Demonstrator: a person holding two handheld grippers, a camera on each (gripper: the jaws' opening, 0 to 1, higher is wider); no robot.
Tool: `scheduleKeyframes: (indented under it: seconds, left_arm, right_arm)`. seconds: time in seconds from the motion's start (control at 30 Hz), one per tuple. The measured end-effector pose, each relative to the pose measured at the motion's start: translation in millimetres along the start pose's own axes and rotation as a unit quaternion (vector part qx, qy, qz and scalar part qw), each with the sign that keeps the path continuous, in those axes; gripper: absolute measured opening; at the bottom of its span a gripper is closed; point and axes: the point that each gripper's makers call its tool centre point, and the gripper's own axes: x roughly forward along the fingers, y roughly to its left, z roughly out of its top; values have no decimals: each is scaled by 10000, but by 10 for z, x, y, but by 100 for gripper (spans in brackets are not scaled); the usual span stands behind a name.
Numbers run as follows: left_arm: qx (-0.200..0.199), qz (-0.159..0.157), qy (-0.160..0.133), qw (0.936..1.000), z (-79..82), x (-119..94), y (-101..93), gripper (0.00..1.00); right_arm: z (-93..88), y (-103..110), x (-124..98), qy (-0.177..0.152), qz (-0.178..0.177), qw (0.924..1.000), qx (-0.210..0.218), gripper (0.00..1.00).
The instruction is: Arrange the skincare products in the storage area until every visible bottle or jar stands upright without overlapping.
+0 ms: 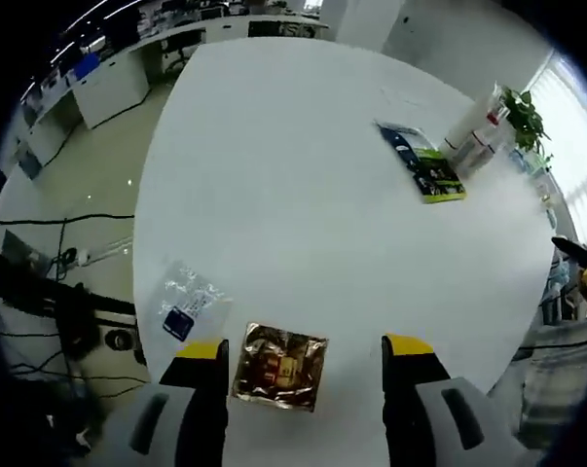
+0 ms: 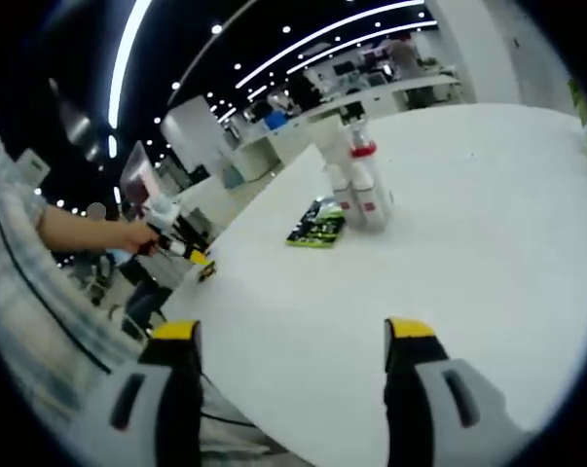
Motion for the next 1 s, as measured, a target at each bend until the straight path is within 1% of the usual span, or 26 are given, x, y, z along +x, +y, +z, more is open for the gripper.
scheduleKeyframes:
  seconds: [0.07, 0.1, 0.23, 0.33, 0.37, 0.47, 0.5, 0.53, 0.63, 0.67, 0.77, 0.87, 0.97, 1.0]
  left_arm:
    - [218, 94, 233, 9994, -93, 6, 29, 65]
    - [412, 169, 351, 9984, -133, 17, 64, 65]
    - [603, 167, 439, 9971, -166, 61, 63, 65]
    - [825, 183, 498, 9952, -182, 99, 75, 65]
    - [961, 240, 580, 9934, -206, 111, 104, 65]
    - [1151, 306, 703, 9904, -254, 133, 129, 62]
    - [1370, 384, 689, 9874, -233, 126, 170, 59]
    - [1419, 470, 781, 9857, -249, 120, 207, 55]
    - [1235, 463, 708, 9887, -215, 128, 196, 55]
    - [1217, 480, 710, 9889, -216, 129, 194, 55]
    - [1344, 520, 715, 9870, -215, 136, 190, 54]
    - [1303, 522, 682, 9877, -223, 135, 183, 53]
    - [1281, 514, 641, 9884, -230, 133, 158, 49]
    - [1287, 505, 629, 9884, -227, 131, 143, 44]
  right_arm:
    - [16, -1, 2, -17, -1, 10000, 22, 75]
    - [22, -9, 5, -11, -10, 10000, 32, 75]
    - [35, -17, 9, 10, -20, 10000, 30, 75]
    - [41, -18, 14, 21, -29, 10000, 20, 75]
    - [43, -20, 16, 15, -30, 10000, 26, 75]
    - [45, -14, 17, 14, -35, 10000, 37, 75]
    - [40, -11, 18, 24, -31, 10000, 39, 75]
    - [33, -8, 20, 38, -31, 10000, 41, 75]
    - [8, 5, 23, 72, -26, 10000, 37, 75]
    - [0, 8, 24, 89, -30, 10000, 23, 75]
    - [-10, 16, 21, 92, -37, 9999, 22, 75]
    - [-17, 26, 21, 76, -32, 9999, 59, 75]
    - [-40, 30, 17, 91, -41, 9999, 57, 75]
    - [-43, 27, 15, 86, -39, 9999, 76, 75]
